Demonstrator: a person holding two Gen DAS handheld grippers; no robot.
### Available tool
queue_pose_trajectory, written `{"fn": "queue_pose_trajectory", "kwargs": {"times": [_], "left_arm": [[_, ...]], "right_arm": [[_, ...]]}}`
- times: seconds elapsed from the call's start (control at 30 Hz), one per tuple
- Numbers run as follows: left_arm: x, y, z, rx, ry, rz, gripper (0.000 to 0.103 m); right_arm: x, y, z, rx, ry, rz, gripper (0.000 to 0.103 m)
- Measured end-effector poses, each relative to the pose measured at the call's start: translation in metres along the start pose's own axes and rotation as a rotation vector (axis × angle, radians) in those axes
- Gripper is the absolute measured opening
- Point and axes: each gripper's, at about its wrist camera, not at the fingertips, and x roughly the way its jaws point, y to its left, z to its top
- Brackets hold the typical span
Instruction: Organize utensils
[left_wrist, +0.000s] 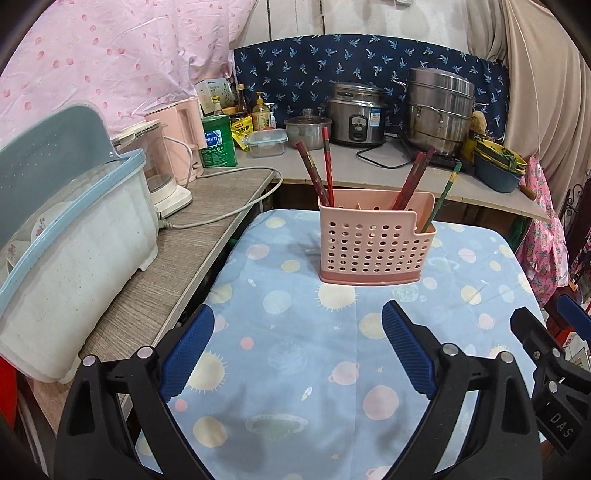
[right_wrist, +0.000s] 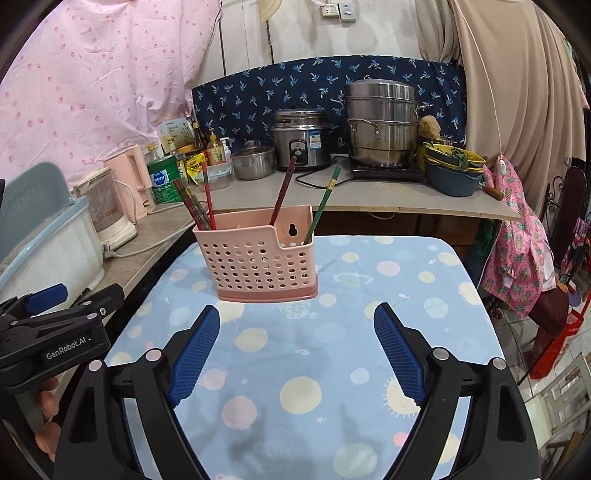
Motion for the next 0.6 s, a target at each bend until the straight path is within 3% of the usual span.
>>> {"fn": "queue_pose_trajectory", "kwargs": {"times": [0.6], "left_arm": [[0.012,-0.001,-0.016,-0.001,0.044,0.021,0.095]], "right_arm": [[0.016,-0.002,-0.02,0.003,0.087,-0.014,0.091]]}}
